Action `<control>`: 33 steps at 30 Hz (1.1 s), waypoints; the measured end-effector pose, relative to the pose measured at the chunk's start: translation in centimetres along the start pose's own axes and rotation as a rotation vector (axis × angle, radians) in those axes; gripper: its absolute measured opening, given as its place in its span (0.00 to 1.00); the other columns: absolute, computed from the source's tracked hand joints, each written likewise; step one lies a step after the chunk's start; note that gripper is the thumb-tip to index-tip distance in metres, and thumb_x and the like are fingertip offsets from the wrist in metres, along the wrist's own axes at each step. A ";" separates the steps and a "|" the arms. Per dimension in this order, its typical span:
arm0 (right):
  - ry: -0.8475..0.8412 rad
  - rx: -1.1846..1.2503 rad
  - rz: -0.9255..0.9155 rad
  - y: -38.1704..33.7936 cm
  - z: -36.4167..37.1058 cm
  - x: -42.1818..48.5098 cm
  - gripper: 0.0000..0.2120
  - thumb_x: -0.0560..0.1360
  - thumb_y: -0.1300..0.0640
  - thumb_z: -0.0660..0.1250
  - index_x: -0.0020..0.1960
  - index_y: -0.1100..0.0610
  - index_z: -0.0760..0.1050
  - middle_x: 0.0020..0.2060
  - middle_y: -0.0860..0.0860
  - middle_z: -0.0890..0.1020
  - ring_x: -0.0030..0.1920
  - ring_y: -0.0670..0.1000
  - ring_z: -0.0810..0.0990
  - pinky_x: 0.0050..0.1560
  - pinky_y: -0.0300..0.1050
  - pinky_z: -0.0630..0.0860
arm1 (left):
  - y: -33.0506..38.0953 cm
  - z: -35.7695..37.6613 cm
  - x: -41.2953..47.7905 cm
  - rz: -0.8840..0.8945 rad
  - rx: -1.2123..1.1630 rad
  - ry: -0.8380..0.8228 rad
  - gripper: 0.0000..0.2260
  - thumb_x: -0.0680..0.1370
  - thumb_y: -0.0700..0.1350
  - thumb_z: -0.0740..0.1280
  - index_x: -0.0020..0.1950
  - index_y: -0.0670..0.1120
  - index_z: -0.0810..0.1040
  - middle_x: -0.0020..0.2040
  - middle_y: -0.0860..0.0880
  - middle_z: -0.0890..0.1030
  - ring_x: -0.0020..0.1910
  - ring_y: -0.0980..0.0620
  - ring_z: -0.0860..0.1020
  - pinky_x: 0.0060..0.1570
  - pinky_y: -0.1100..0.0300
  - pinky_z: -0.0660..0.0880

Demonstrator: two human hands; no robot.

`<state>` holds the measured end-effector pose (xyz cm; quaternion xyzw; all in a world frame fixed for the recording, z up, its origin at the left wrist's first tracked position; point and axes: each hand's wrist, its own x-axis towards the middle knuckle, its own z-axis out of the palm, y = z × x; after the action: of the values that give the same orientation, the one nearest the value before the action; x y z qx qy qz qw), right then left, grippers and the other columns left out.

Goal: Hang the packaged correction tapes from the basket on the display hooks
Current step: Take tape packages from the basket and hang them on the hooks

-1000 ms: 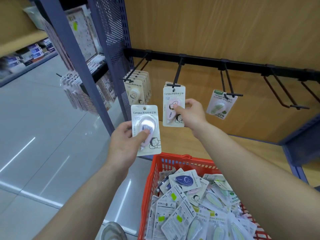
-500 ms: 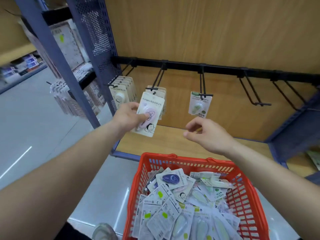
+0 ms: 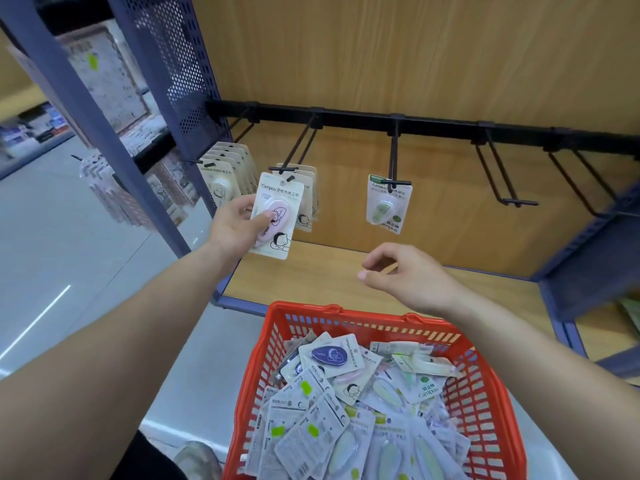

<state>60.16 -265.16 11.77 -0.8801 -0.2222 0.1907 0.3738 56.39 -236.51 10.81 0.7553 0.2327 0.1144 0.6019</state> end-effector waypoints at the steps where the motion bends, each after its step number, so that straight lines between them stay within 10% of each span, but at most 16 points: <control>1: -0.002 0.004 0.003 0.0 -0.1 0.2 0.11 0.76 0.46 0.73 0.52 0.51 0.79 0.48 0.44 0.82 0.40 0.42 0.78 0.44 0.37 0.73 | 0.0 0.0 0.1 0.011 0.002 -0.003 0.11 0.81 0.39 0.69 0.61 0.51 0.81 0.53 0.48 0.87 0.50 0.47 0.86 0.47 0.46 0.84; 5: -0.009 0.015 0.006 0.1 -0.1 0.9 0.10 0.76 0.46 0.73 0.52 0.51 0.79 0.48 0.45 0.82 0.40 0.42 0.77 0.44 0.38 0.73 | -0.3 -0.7 0.2 0.031 0.014 -0.059 0.15 0.82 0.39 0.68 0.68 0.48 0.79 0.54 0.49 0.87 0.49 0.51 0.87 0.41 0.58 0.83; 12: -0.040 0.004 0.009 0.4 0.0 1.1 0.10 0.76 0.47 0.73 0.54 0.51 0.79 0.49 0.44 0.82 0.39 0.40 0.76 0.42 0.35 0.71 | -0.1 -2.0 0.7 0.032 -0.023 -0.115 0.15 0.82 0.39 0.68 0.69 0.46 0.78 0.58 0.46 0.86 0.55 0.43 0.85 0.52 0.46 0.82; 33: -0.064 -0.042 0.015 1.6 1.0 2.1 0.11 0.77 0.47 0.73 0.55 0.51 0.79 0.50 0.44 0.82 0.37 0.37 0.76 0.33 0.27 0.68 | 0.1 -0.9 2.4 0.071 0.100 -0.045 0.13 0.81 0.42 0.70 0.65 0.49 0.81 0.53 0.50 0.87 0.51 0.50 0.86 0.50 0.54 0.84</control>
<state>61.75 -264.44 9.59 -0.8828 -0.2312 0.2169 0.3466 58.07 -234.54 10.90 0.7946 0.1974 0.1068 0.5641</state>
